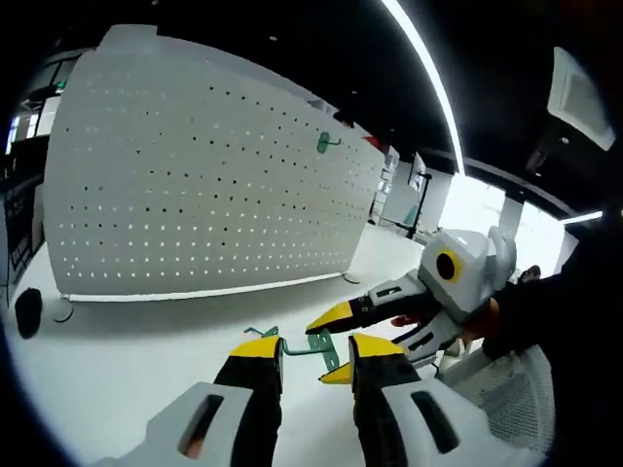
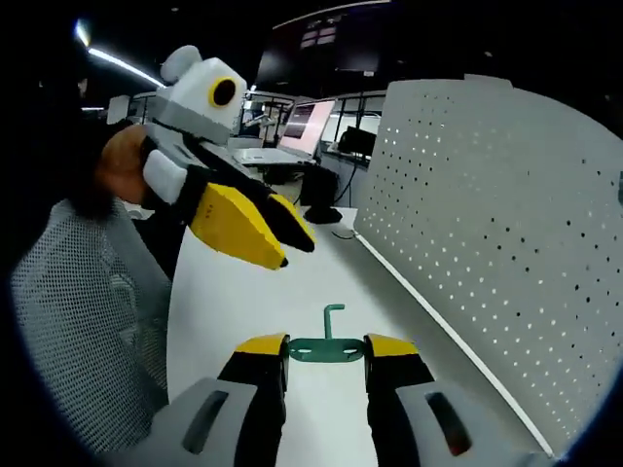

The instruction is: Insert the hook assembly into the mounting plate slot until the hook locks in place.

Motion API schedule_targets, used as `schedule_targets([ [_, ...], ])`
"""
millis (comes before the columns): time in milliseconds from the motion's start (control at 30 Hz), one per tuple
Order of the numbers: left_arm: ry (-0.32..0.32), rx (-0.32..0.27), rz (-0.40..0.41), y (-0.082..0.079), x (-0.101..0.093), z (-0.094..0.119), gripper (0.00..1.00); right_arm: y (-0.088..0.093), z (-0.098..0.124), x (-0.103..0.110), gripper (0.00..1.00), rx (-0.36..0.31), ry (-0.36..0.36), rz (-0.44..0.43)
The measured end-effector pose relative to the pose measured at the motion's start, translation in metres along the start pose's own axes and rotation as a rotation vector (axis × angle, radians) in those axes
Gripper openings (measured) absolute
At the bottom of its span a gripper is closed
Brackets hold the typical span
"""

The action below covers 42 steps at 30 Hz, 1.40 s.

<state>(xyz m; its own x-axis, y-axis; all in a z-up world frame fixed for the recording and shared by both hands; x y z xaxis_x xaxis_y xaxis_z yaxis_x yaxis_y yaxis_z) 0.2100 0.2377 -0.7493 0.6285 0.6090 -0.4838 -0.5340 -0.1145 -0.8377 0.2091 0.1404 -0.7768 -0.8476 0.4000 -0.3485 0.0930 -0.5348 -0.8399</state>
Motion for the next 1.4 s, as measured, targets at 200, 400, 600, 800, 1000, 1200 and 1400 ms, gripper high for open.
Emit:
schedule_targets([
  [200,0.0,-0.008,0.13,0.003,0.008,0.002,0.26,-0.016,0.001,0.008,0.28,-0.063,-0.019,0.046],
  [400,0.0,-0.017,0.199,0.003,0.012,0.003,0.24,-0.027,0.002,0.011,0.28,-0.106,-0.022,0.074],
  [600,0.017,-0.021,0.285,0.005,0.014,0.004,0.17,-0.03,0.001,0.015,0.28,-0.118,-0.036,0.104],
  [800,0.031,-0.037,0.329,0.004,0.015,0.006,0.06,-0.029,-0.001,0.016,0.28,-0.112,-0.034,0.123],
  [1000,0.048,-0.04,0.356,0.004,0.012,0.007,0.03,-0.025,-0.003,0.018,0.28,-0.084,-0.033,0.143],
  [1200,-0.024,0.012,0.185,0.006,0.008,0.005,0.02,-0.017,-0.008,0.023,0.28,-0.031,-0.061,0.084],
  [1400,-0.083,0.016,0.131,0.005,0.013,0.006,0.02,-0.024,-0.005,0.019,0.26,-0.05,-0.041,0.029],
])
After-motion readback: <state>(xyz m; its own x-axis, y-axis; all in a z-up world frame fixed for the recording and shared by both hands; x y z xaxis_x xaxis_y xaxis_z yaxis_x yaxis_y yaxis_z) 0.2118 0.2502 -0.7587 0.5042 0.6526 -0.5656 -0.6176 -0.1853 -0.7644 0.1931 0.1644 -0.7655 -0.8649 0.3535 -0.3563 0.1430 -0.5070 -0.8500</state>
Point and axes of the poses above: the point that each gripper's makers call its tool centre point, and the gripper's own axes: z roughly backward along the fingers, x roughly to its left, y roughly out of its underside, the point moved 5 cm from there along z, roughly backward along the fingers, and after that the axes turned 8 degrees about z, right-handed, at the moved point
